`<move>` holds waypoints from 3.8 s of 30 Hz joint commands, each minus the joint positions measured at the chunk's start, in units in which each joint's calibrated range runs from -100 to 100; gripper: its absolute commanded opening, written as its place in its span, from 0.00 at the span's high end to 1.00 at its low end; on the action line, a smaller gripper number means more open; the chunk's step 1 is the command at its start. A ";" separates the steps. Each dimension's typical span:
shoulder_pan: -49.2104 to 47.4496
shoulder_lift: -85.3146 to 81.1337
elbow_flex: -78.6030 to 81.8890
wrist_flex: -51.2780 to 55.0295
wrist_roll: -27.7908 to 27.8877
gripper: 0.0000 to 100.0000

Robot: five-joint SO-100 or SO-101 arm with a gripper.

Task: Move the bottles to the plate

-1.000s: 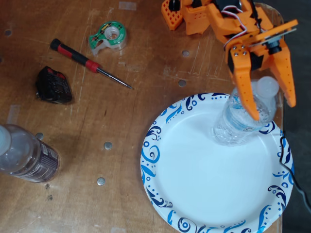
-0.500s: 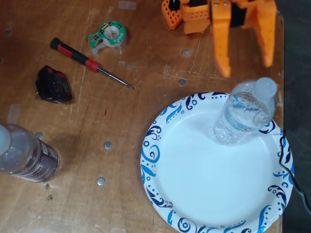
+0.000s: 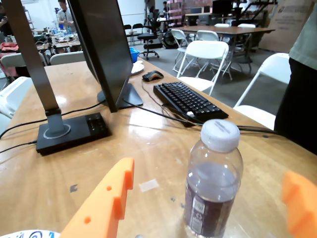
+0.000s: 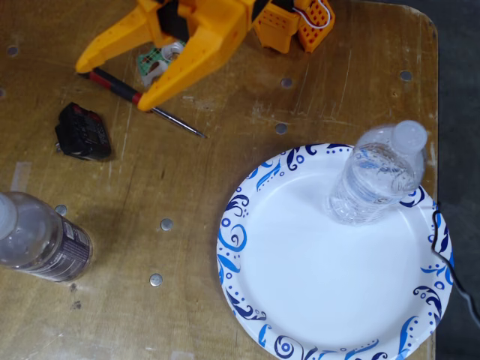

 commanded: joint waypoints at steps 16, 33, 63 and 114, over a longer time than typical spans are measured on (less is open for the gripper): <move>6.07 40.54 -34.25 -9.06 0.84 0.57; 6.72 55.55 -51.10 -9.06 0.84 0.57; 7.79 64.83 -61.55 -9.06 0.37 0.80; -20.89 1.93 -3.98 0.00 -2.39 0.83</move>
